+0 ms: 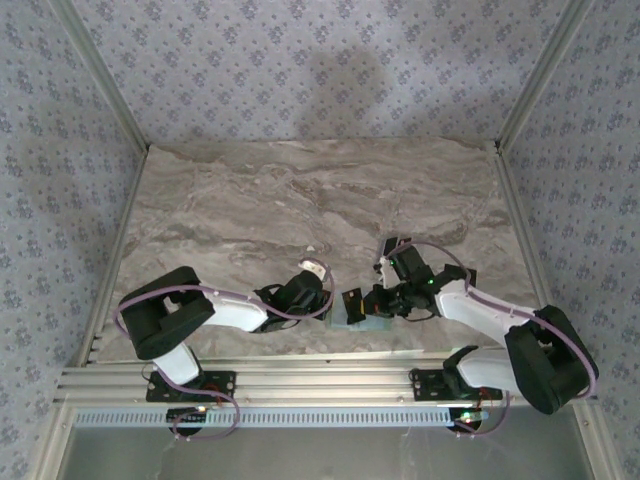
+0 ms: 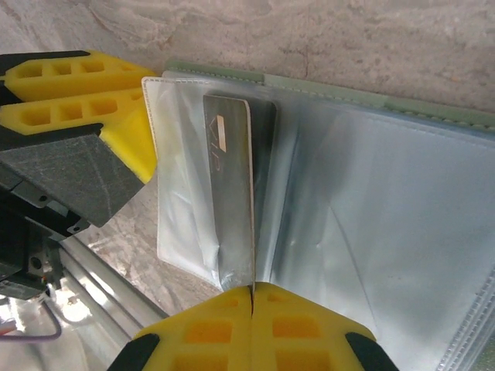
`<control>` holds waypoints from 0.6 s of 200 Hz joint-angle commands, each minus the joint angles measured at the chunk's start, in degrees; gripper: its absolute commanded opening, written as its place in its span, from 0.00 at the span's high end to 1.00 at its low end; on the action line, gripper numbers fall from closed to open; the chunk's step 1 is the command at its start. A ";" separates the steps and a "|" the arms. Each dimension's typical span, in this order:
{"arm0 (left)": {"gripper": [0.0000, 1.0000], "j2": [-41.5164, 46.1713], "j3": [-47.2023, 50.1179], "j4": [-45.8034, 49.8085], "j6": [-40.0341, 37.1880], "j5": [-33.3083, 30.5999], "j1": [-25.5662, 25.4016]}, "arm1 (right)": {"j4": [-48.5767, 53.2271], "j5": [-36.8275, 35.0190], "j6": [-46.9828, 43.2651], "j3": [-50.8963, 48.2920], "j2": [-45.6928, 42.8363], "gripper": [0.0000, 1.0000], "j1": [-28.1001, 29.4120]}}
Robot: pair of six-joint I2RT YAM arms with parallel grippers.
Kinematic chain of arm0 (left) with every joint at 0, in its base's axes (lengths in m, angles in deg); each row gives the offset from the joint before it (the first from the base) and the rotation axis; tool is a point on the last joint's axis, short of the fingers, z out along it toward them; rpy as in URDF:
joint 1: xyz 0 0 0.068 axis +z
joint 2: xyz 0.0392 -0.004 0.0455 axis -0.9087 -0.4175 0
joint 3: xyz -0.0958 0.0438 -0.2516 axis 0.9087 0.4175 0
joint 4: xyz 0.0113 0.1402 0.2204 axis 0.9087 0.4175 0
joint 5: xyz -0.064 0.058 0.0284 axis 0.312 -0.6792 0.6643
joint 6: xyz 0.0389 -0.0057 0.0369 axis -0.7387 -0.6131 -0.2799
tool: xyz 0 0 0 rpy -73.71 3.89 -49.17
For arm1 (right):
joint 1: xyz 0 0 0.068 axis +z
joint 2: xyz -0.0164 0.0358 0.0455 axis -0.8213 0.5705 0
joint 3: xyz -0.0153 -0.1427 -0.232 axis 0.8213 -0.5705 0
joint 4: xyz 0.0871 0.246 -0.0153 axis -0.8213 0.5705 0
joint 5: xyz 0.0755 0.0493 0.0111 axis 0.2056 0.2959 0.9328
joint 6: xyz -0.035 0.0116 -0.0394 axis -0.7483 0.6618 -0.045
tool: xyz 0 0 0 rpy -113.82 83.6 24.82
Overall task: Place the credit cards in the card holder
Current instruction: Insert the credit card into the card slot.
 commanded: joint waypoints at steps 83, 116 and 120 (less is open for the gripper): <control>0.82 -4.65 2.45 6.52 0.80 6.97 -1.49 | 3.60 -10.17 -2.75 1.00 -1.88 1.00 1.22; 0.82 -4.70 2.45 6.42 0.82 6.94 -1.49 | 3.59 -12.55 -2.57 1.80 -1.42 1.00 4.64; 0.82 -4.71 2.45 6.44 0.82 6.90 -1.47 | 3.56 -12.72 -2.60 1.84 -1.40 1.00 4.79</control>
